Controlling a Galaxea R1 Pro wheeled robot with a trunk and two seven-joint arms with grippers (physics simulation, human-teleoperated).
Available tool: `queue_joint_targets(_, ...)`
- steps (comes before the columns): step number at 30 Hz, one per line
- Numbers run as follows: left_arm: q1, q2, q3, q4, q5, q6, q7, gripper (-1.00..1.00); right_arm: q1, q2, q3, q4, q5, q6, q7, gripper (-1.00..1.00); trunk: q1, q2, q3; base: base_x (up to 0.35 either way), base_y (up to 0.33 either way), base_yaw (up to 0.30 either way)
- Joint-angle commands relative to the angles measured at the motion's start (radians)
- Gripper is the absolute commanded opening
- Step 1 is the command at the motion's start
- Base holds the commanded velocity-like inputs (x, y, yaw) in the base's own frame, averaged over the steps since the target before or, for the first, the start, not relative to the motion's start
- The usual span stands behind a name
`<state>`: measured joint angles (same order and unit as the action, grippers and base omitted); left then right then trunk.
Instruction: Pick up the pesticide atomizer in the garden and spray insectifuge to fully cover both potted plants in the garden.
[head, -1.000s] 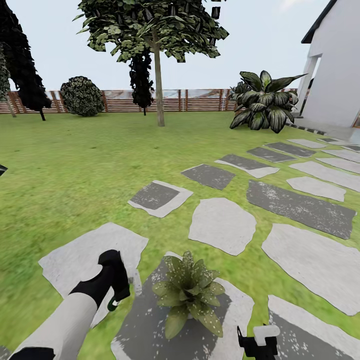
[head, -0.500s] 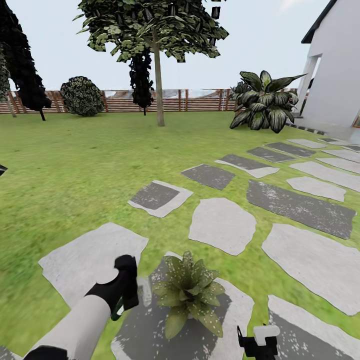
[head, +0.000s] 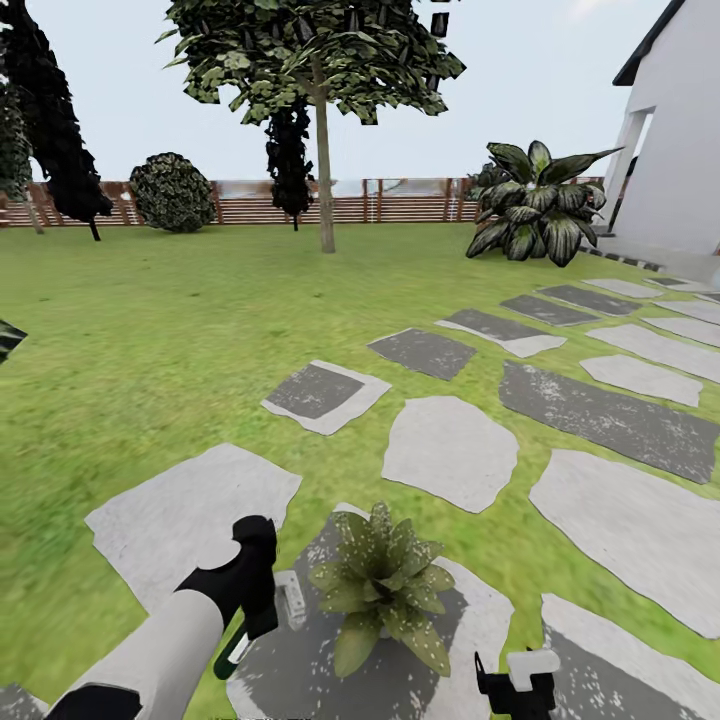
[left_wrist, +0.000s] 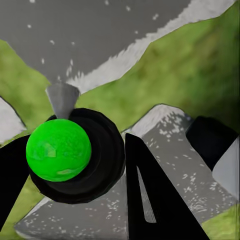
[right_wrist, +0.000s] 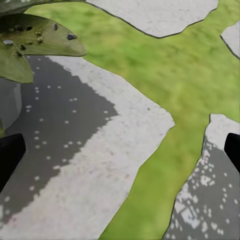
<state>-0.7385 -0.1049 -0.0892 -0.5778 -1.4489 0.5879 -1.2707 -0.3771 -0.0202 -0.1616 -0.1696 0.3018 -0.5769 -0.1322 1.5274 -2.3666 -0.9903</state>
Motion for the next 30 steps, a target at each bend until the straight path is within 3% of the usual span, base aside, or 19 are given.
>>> queue_joint_targets(1,0.0,-0.002,-0.002,-0.001,0.0,0.01,-0.007,-1.0,0.0,0.0,-0.004,0.001,0.011,-0.003,-0.006,1.0,0.0,0.0,-0.001,0.0,0.0,0.262)
queue_joint_targets(11,-0.007,-0.007,-0.003,-0.003,-0.002,0.013,-0.004,-1.0,0.0,-0.001,-0.005,0.002,0.011,-0.003,-0.005,1.0,0.0,0.0,-0.001,0.034,-0.22,0.069)
queue_joint_targets(17,-0.007,-0.007,-0.003,-0.004,-0.006,0.014,-0.001,-1.0,0.0,-0.001,-0.006,0.001,0.011,-0.003,-0.005,1.0,0.0,0.0,-0.001,-0.19,-0.211,0.0)
queue_joint_targets(25,0.003,-0.002,-0.003,-0.004,-0.008,0.018,0.014,-1.0,0.0,0.0,-0.004,0.001,0.011,-0.003,-0.004,1.0,0.0,0.0,-0.001,-0.037,-0.024,0.116)
queue_joint_targets(30,-0.013,-0.017,-0.002,-0.03,-0.007,0.095,0.053,-1.0,0.0,0.0,-0.004,0.001,0.011,-0.003,-0.004,1.0,0.0,0.0,-0.001,0.0,0.0,0.199)
